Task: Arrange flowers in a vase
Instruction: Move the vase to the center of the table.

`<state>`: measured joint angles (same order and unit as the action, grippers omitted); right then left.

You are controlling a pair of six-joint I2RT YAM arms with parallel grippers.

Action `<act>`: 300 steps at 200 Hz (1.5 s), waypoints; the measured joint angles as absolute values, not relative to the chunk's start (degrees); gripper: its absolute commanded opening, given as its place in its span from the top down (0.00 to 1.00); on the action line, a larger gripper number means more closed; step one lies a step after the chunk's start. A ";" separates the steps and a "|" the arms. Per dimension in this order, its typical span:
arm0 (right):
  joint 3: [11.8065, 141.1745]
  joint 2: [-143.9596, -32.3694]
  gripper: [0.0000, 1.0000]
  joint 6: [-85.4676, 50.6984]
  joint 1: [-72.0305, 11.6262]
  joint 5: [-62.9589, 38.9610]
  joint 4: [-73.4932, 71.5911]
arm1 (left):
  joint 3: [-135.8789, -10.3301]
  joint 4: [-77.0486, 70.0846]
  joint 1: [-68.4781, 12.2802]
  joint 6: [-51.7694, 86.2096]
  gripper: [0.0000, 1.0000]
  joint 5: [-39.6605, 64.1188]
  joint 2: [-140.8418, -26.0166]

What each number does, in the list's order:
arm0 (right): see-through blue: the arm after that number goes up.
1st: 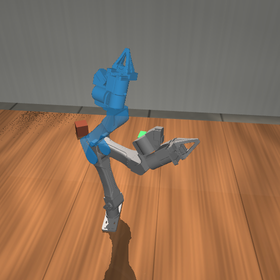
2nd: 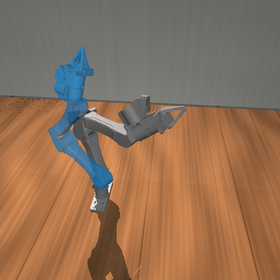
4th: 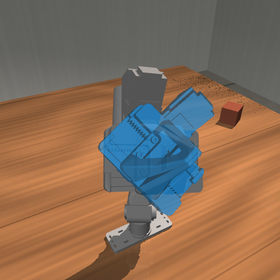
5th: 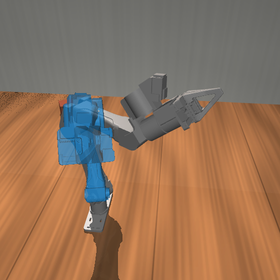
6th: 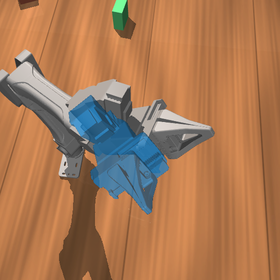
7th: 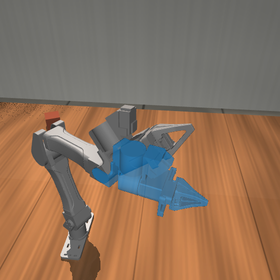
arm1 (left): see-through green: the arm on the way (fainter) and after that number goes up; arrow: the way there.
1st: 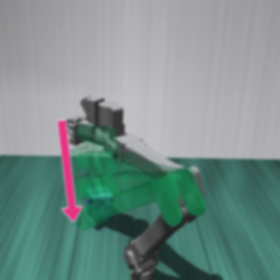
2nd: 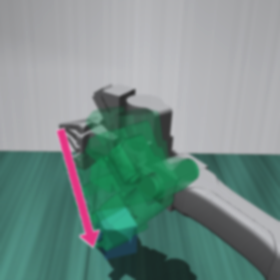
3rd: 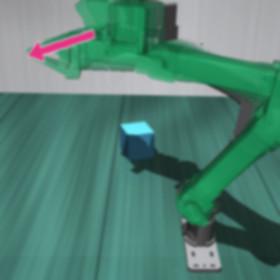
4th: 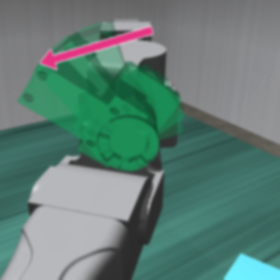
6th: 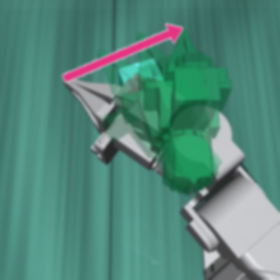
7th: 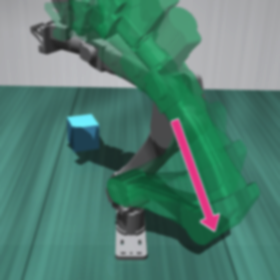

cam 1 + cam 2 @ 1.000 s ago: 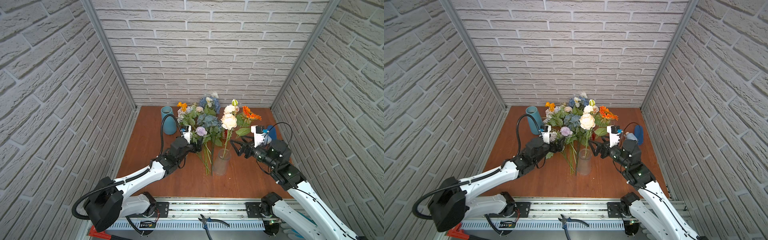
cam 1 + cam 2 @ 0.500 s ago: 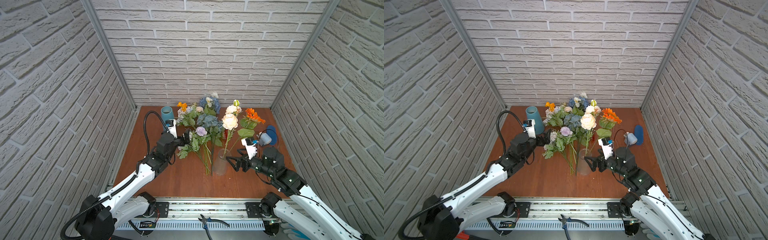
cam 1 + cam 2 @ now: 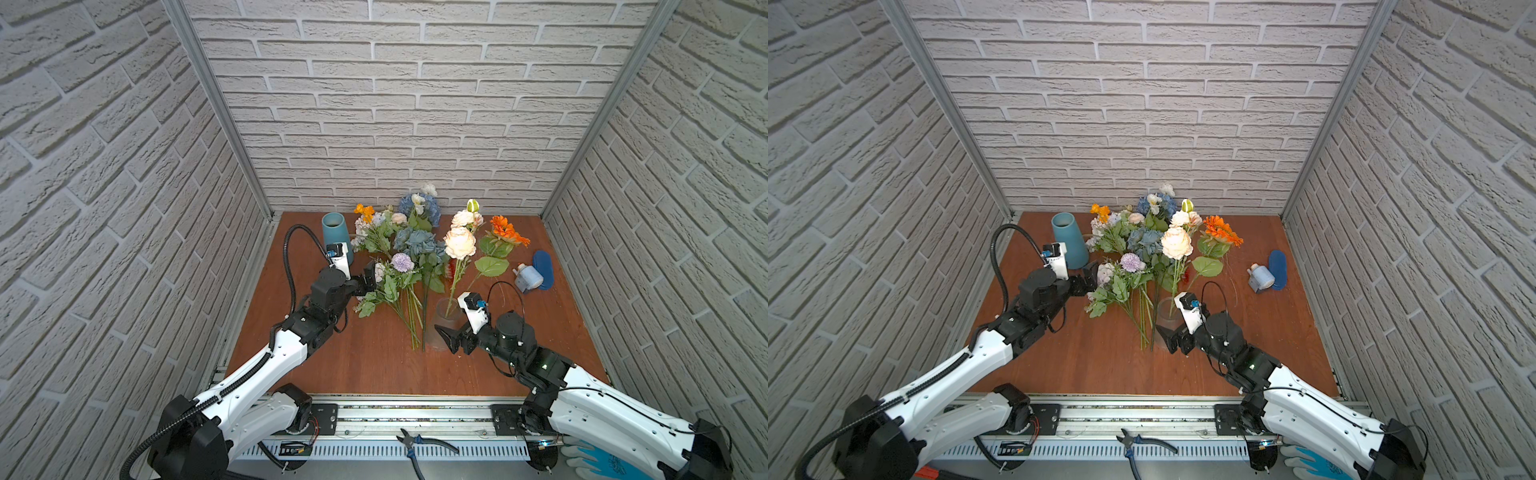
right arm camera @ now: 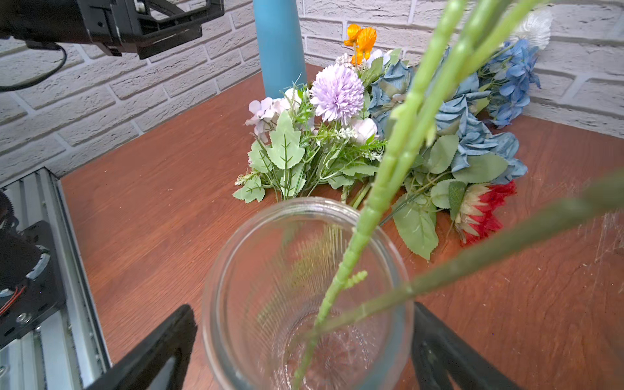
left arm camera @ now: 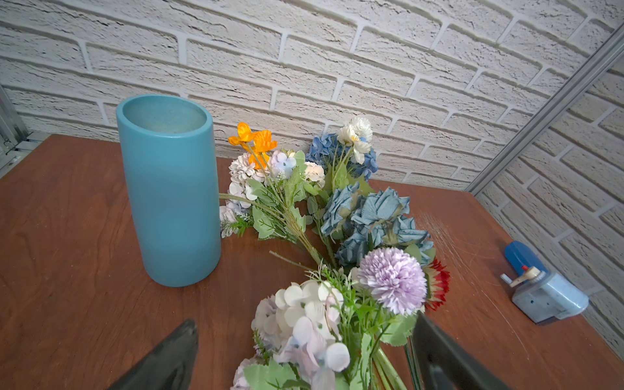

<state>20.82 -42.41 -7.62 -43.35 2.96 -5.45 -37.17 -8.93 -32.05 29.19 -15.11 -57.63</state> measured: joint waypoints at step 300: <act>19.59 -35.46 0.00 -14.00 -38.02 16.80 5.52 | -32.08 -1.58 -46.63 49.36 0.05 -15.97 -56.55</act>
